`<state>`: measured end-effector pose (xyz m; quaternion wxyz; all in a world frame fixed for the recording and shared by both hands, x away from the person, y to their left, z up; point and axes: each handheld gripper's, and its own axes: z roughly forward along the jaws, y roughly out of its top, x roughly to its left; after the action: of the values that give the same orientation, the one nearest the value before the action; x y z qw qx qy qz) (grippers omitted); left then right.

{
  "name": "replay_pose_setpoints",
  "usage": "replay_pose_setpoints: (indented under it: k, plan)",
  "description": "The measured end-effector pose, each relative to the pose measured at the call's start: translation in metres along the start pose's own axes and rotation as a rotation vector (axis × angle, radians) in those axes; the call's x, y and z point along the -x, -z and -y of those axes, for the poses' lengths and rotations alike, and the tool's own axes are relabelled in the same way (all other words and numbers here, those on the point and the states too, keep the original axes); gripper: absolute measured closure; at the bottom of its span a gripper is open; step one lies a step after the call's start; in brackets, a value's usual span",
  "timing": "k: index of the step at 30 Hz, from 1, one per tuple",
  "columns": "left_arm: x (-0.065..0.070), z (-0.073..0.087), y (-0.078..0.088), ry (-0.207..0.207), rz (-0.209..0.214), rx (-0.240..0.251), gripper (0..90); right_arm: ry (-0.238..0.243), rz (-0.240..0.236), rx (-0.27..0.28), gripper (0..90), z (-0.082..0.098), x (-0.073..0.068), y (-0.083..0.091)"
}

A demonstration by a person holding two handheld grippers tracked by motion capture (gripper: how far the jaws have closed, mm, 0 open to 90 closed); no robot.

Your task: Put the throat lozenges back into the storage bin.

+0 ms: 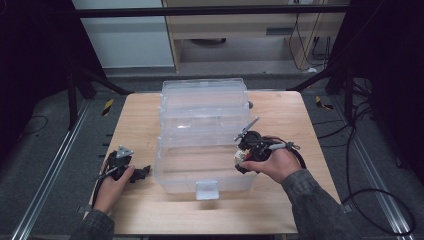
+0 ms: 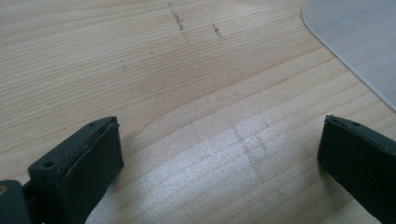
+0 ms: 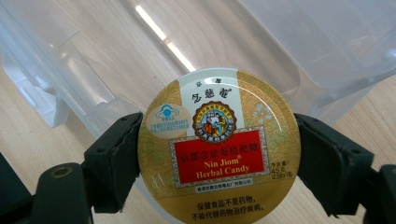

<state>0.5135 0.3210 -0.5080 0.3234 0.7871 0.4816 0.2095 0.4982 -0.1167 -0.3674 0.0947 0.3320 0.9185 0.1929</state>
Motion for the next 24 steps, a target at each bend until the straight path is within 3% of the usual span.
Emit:
replay_pose_setpoints:
  k: [24]
  plan:
    - [-0.0001, -0.0001, -0.0001, -0.001, 0.001, 0.000, 0.0, -0.022, -0.018, -0.020, 20.9, 0.0057, 0.0010, -0.0061]
